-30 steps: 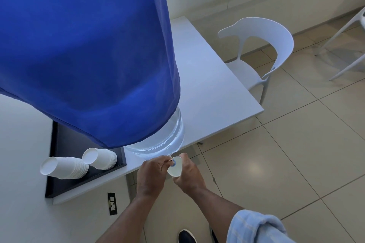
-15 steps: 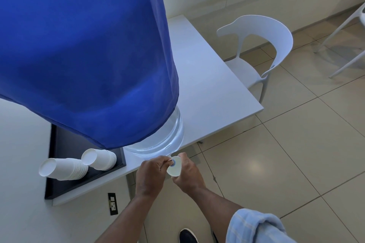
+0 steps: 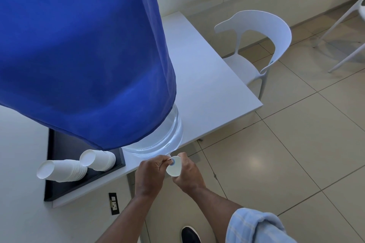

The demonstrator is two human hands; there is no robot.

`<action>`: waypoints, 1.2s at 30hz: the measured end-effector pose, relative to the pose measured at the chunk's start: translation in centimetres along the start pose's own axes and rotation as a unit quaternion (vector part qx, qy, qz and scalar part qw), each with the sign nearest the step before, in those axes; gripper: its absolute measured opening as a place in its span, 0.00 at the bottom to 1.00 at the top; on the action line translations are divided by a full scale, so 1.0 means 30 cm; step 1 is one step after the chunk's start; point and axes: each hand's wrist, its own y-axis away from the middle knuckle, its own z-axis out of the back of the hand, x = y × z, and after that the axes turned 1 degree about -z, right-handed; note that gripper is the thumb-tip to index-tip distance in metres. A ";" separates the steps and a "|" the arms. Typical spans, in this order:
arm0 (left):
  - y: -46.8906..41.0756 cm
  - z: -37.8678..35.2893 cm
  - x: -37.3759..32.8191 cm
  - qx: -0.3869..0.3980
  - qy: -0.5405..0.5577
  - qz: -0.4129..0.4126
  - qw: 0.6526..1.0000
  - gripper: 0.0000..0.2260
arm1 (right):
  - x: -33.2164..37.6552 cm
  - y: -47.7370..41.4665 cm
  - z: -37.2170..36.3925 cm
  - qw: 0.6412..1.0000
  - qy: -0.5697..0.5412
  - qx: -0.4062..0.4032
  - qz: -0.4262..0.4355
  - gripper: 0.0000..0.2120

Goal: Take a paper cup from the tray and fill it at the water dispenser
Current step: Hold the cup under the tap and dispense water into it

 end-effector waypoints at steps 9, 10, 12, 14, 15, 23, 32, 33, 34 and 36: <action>0.004 0.002 -0.008 -0.004 -0.008 -0.014 1.000 0.03 | -0.005 -0.001 -0.005 1.000 -0.001 -0.009 0.001 0.29; 0.004 0.002 -0.009 -0.005 -0.009 -0.015 1.000 0.03 | -0.005 -0.002 -0.007 1.000 -0.001 -0.009 0.001 0.29; 0.003 0.001 -0.009 -0.005 -0.010 -0.014 1.000 0.03 | -0.005 -0.002 -0.008 1.000 -0.002 -0.010 -0.001 0.29; 0.004 -0.001 -0.006 -0.004 -0.012 -0.011 1.000 0.03 | -0.005 -0.004 -0.007 1.000 -0.005 -0.012 -0.005 0.27; 0.003 -0.003 -0.004 -0.003 -0.011 -0.007 1.000 0.02 | -0.005 -0.004 -0.006 1.000 -0.008 -0.012 -0.007 0.27; -0.001 -0.008 0.002 -0.014 -0.019 -0.005 1.000 0.02 | -0.004 -0.002 0.003 1.000 -0.015 -0.003 -0.015 0.27; -0.002 -0.008 0.012 -0.013 -0.041 -0.024 0.999 0.03 | -0.005 0.000 -0.003 1.000 -0.010 -0.001 -0.013 0.28; -0.001 -0.006 0.013 -0.014 -0.051 -0.036 0.998 0.03 | -0.006 0.001 -0.002 1.000 -0.011 -0.002 -0.012 0.28; 0.000 -0.006 0.014 -0.015 -0.063 -0.047 0.997 0.02 | -0.006 0.000 -0.002 1.000 -0.013 -0.003 -0.013 0.28; 0.006 -0.007 0.015 -0.020 -0.083 -0.070 0.994 0.02 | -0.007 0.001 -0.003 1.000 -0.016 -0.007 -0.014 0.27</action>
